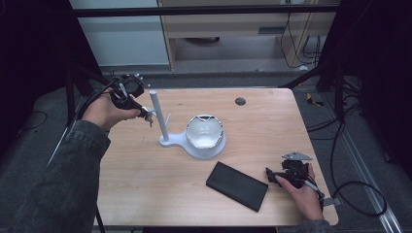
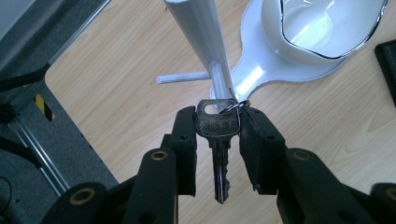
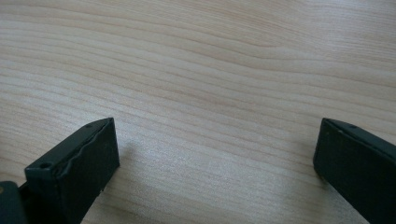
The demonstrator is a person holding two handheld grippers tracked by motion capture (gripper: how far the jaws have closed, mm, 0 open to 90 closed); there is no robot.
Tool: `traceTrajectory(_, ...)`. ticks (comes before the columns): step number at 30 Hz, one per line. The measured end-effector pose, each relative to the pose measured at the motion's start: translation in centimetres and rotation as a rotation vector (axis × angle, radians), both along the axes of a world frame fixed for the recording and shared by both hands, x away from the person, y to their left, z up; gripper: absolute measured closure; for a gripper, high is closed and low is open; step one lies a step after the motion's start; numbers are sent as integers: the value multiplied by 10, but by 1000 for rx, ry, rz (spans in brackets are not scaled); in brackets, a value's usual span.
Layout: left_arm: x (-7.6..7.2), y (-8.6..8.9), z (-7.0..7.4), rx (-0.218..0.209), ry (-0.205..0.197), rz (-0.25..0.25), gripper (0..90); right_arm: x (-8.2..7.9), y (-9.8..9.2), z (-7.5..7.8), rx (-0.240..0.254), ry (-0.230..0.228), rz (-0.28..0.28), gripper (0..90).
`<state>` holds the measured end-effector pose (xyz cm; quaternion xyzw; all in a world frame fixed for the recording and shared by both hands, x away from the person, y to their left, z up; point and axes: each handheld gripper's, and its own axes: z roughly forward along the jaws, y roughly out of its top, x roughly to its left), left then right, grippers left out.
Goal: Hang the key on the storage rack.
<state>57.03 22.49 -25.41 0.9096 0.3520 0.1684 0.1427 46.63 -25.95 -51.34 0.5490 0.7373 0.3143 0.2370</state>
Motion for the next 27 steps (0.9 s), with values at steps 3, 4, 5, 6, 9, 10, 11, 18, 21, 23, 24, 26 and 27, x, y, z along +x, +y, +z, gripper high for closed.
traceTrajectory(3,1,0,-1,-3,2,2,674,0,0,0,-1,-1,2,6)
traceTrajectory(4,1,0,-1,-3,2,1,674,0,0,0,-1,-1,3,6)
traceTrajectory(5,2,-1,-2,-5,1,2,674,0,0,0,-1,-1,3,6)
traceTrajectory(6,2,-1,-3,-5,1,2,674,0,0,0,-2,-1,3,6)
traceTrajectory(9,3,-2,-4,-7,3,6,674,0,0,0,-1,-1,3,6)
traceTrajectory(10,3,-2,-4,-7,3,6,674,0,0,0,2,-1,2,6)
traceTrajectory(11,4,-3,-4,-8,3,7,674,0,0,0,-1,-1,3,6)
traceTrajectory(18,5,-5,-5,-16,-3,8,674,0,0,0,-1,-1,3,6)
traceTrajectory(21,5,-6,-5,-13,-2,4,674,0,0,0,4,0,1,6)
traceTrajectory(23,5,-7,-3,-46,-22,-1,797,0,0,0,3,-1,2,6)
traceTrajectory(24,4,-8,-2,-47,-34,4,795,0,0,0,3,-1,3,6)
traceTrajectory(26,5,-10,-2,-33,-29,-11,729,0,0,0,3,-1,3,5)
traceTrajectory(27,4,-11,-2,-31,-37,-7,691,0,0,0,3,-1,3,6)
